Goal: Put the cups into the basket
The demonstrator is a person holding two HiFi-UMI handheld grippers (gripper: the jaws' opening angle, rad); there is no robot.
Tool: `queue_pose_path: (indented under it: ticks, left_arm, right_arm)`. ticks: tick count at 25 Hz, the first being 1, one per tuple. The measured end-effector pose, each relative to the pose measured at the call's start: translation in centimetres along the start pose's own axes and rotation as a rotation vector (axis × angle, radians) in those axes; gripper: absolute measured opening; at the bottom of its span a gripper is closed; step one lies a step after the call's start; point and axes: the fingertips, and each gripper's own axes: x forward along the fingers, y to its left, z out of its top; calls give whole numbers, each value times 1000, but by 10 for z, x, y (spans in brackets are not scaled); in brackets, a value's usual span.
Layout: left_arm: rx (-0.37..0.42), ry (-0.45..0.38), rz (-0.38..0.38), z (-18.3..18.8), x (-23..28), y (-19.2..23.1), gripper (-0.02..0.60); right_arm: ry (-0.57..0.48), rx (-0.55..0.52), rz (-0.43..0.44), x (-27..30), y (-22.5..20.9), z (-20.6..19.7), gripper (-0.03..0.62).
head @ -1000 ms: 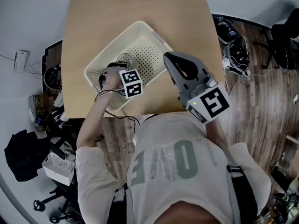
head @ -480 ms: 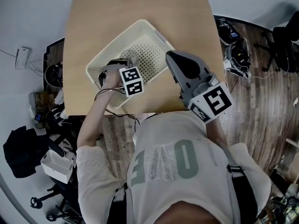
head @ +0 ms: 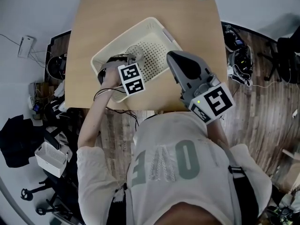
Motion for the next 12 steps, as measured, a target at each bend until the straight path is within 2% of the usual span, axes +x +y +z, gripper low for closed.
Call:
queue_pose_path:
  ticks: [5, 9, 12]
  left_arm:
    - [-119, -97, 73, 13, -26, 21, 42]
    - [-312, -258, 150, 30, -60, 42, 11]
    - [-425, -374, 248, 42, -97, 60, 11]
  right_arm:
    - [2, -14, 24, 3, 7, 3, -2]
    - [5, -19, 24, 5, 11, 3, -2]
    - [5, -21, 23, 6, 12, 2, -2]
